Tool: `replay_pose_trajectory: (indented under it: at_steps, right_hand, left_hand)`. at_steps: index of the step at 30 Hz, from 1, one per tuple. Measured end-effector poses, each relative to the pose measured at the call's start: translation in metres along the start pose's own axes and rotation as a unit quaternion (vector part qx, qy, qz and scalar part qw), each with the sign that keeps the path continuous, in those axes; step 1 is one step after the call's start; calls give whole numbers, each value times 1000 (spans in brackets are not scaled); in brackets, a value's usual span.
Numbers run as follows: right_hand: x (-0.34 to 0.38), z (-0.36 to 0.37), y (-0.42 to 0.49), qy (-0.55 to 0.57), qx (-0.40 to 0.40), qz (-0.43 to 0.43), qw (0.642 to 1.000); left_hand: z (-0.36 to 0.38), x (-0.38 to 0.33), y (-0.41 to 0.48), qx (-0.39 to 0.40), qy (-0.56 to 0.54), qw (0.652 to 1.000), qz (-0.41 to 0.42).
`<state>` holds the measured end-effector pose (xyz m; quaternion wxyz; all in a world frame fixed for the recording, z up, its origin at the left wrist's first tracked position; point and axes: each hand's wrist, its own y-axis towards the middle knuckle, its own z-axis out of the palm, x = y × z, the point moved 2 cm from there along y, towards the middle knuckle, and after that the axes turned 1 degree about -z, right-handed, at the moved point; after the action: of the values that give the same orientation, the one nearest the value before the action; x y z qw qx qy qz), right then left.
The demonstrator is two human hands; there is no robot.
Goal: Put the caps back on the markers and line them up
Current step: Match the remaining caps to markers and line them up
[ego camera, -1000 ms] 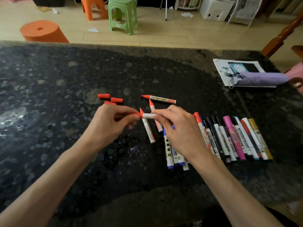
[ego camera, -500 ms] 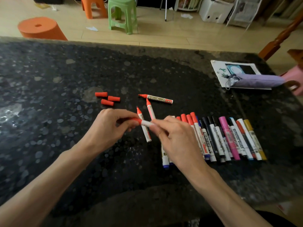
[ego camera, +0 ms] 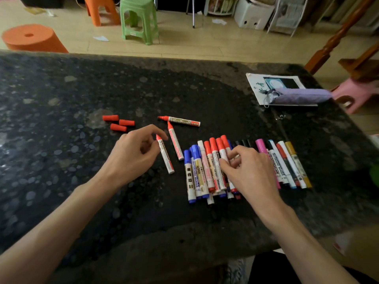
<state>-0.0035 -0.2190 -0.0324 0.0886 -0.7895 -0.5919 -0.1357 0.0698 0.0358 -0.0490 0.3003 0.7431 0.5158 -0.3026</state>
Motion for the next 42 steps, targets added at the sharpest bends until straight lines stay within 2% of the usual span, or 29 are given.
replay_pose_trajectory:
  at_steps: [12,18,22,24,27,29,33,36,42]
  right_hand:
    - [13,14,1,-42,33,-16,998]
    - [27,17,5,-44,12,-35,998]
    - [47,30,10,-25,-3,-110,994]
    - [61,42,11,-10,-6,-171,985]
    - [85,61,9,-23,13,-251,968]
    - [98,70,6,-60,23,-273,960]
    - [112,78,3,-91,29,-261,961]
    - [113,76,2,-44,53,-230,971]
    - [108,70,-12,-32,102,-197,975]
  left_hand:
    - [-9,4,4,-17,-25,1000,4]
    - [-26,28,12,-80,38,995,-41]
    - [-42,45,15,-118,69,988,-76]
    - [-48,59,18,-122,122,983,-70]
    - [-50,81,20,-90,210,973,-20]
    - [-45,91,19,-59,229,972,-1]
    - [-37,94,16,-10,273,962,-2]
    - [-39,96,17,0,269,962,-39]
    - [-45,96,7,-36,255,962,-91]
